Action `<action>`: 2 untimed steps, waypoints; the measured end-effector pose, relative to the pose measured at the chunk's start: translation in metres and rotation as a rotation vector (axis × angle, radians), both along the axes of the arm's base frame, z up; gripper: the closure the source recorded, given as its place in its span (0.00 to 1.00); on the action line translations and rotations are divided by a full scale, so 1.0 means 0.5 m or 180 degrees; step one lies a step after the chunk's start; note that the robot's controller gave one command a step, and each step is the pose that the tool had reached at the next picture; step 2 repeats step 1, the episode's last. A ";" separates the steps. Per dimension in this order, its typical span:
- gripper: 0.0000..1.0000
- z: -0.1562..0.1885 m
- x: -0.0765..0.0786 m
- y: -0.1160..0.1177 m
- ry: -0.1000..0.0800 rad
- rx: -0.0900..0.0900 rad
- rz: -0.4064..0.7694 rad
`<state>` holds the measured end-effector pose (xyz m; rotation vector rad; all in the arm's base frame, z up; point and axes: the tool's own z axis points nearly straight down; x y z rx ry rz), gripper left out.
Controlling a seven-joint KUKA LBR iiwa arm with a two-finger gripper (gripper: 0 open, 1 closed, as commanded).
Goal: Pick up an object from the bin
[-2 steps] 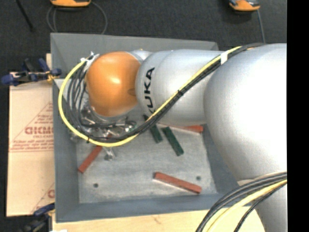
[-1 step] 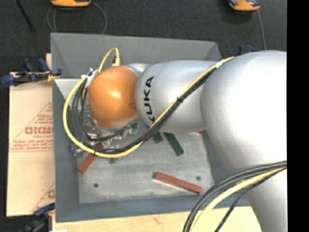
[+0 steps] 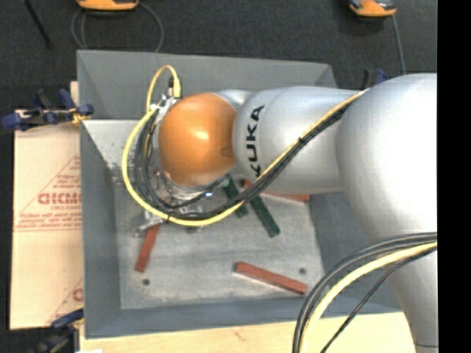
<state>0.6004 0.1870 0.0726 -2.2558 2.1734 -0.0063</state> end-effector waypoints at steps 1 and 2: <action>1.00 0.000 -0.002 0.004 0.0010 0.0009 -0.0005; 1.00 0.000 -0.002 0.004 0.0010 0.0009 -0.0005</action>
Offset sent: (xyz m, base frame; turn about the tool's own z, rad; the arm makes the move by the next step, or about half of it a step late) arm 0.0000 0.0000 0.0000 0.0000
